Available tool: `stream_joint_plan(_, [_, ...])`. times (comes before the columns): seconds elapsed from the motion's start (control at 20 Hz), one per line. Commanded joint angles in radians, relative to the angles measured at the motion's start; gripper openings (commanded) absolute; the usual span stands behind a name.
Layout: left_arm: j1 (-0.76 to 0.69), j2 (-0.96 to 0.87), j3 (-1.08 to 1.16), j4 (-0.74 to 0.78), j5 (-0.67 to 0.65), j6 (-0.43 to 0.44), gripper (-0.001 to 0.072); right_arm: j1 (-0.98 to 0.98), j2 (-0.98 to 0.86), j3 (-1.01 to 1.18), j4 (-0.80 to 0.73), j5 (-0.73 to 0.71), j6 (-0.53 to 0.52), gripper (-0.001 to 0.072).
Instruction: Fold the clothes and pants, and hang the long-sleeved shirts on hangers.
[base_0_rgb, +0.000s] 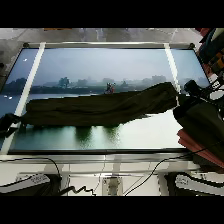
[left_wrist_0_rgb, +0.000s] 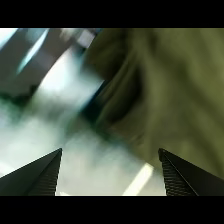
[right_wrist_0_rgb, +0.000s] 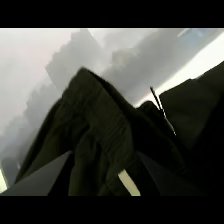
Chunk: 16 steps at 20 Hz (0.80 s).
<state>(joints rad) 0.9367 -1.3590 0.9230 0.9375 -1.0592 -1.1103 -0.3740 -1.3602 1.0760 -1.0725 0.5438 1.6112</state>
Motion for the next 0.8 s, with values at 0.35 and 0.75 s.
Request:
stream_joint_plan(0.35, [-0.132, -0.141, -0.106, -0.608, 0.245, 0.306, 0.0705, 0.127, -0.001, 0.098, 0.022, 0.217, -0.126, 0.0524])
stream_joint_plan(0.75, [-0.321, -0.079, 0.074, -0.675, 0.331, 0.409, 0.0021, 0.404, -0.002, 0.121, 0.011, 0.032, -0.126, 0.0053])
